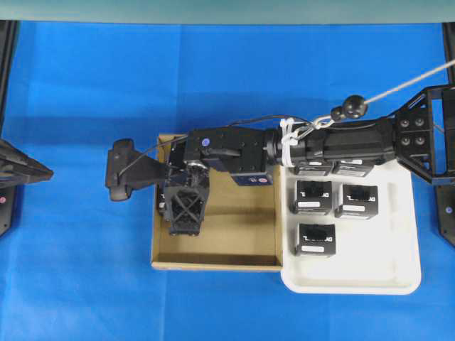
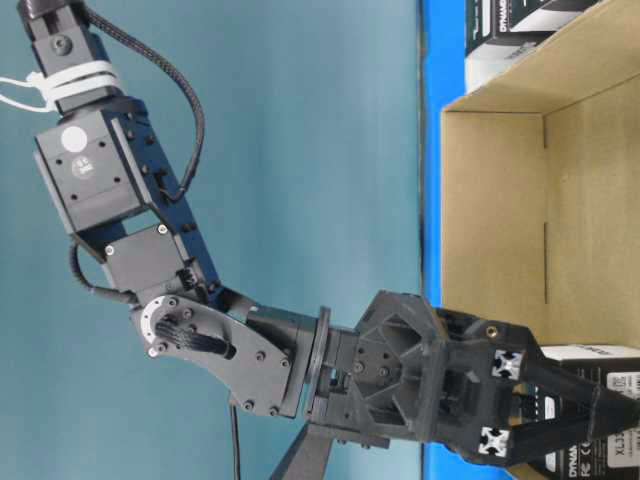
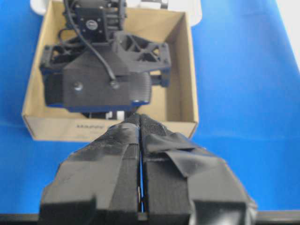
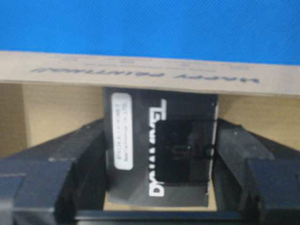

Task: Pick the box from inside the cardboard box.

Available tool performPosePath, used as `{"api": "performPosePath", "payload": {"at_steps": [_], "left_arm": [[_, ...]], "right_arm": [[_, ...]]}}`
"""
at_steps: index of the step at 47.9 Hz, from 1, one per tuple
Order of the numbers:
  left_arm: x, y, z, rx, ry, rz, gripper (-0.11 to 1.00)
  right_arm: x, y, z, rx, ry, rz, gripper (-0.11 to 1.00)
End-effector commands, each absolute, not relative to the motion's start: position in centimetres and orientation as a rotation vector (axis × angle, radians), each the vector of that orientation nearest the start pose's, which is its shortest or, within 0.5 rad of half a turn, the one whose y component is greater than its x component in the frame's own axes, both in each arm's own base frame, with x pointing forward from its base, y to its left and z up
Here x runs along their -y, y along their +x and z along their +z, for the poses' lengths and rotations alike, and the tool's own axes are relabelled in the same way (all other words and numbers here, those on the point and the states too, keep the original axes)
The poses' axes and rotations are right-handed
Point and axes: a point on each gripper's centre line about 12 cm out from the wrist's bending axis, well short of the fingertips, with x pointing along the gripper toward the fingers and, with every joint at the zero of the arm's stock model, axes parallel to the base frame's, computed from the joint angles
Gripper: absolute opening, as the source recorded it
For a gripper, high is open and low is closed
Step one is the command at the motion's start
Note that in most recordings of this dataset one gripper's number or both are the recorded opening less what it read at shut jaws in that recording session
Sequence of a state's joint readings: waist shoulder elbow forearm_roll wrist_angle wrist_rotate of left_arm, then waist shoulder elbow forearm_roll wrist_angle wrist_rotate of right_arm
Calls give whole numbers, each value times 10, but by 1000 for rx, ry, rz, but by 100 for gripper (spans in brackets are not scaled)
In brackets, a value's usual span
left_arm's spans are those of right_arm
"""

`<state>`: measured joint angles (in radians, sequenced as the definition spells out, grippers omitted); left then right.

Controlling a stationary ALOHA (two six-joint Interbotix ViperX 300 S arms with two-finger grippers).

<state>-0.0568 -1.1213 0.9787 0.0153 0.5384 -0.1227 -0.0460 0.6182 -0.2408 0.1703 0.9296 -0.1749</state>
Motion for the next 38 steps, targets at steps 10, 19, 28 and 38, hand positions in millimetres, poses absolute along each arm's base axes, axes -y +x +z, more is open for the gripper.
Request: {"api": "performPosePath", "payload": {"at_steps": [10, 19, 28, 38], "left_arm": [[8, 164, 317, -376, -93, -28, -5], [8, 164, 316, -378, -94, -28, -5], [9, 164, 317, -376, -94, -30, -5], [8, 164, 316, -378, -93, -28, -5]], "right_arm": [[-2, 537, 134, -1235, 49, 134, 60], [5, 529, 169, -1221, 79, 112, 60], [19, 509, 231, -1190, 100, 96, 60], [30, 469, 308, -1162, 116, 87, 60]]}}
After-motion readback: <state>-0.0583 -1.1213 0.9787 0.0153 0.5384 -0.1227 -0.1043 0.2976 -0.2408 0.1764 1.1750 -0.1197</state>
